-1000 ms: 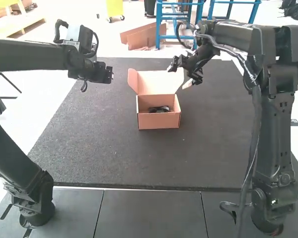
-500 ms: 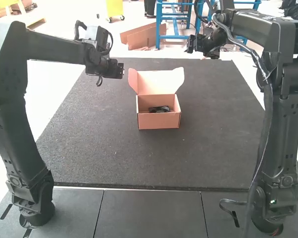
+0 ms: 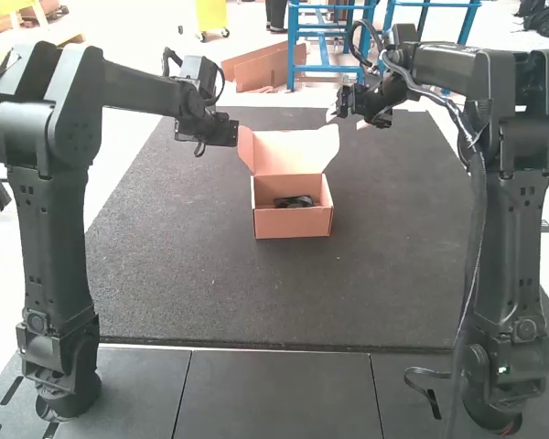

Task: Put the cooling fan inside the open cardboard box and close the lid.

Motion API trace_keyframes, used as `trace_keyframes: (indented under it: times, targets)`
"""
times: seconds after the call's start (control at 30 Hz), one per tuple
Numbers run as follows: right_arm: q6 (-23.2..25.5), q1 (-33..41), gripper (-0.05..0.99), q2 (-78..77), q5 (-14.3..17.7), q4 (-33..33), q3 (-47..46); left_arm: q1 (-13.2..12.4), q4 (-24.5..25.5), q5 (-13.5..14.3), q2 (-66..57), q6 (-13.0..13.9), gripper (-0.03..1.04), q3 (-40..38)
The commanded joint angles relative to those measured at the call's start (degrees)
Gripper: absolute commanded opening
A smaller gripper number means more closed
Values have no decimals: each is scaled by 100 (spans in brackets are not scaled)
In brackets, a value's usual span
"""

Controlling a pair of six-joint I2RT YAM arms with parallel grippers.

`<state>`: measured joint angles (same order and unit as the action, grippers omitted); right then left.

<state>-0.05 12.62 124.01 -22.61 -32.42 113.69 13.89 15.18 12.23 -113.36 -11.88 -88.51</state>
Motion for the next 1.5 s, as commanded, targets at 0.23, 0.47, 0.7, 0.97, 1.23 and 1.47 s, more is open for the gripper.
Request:
trace_keyframes:
  times: [0.23,0.47,0.7,0.97,1.23,1.47]
  targets:
    - [111,-5,72,62,-595,-9,92,70,73,60,-213,-113,97,-448]
    - [366,3,53,115,-754,-27,92,281,152,52,-222,-122,97,-457]
    - [427,3,39,150,-868,-229,92,465,161,25,-222,-113,97,-483]
    - [471,12,26,185,-903,-300,83,465,205,25,-222,-104,97,-501]
    - [506,39,16,185,-894,-291,83,465,328,25,-222,-148,97,-483]
    - [524,82,-2,185,-894,-291,83,465,301,34,-222,-139,97,-501]
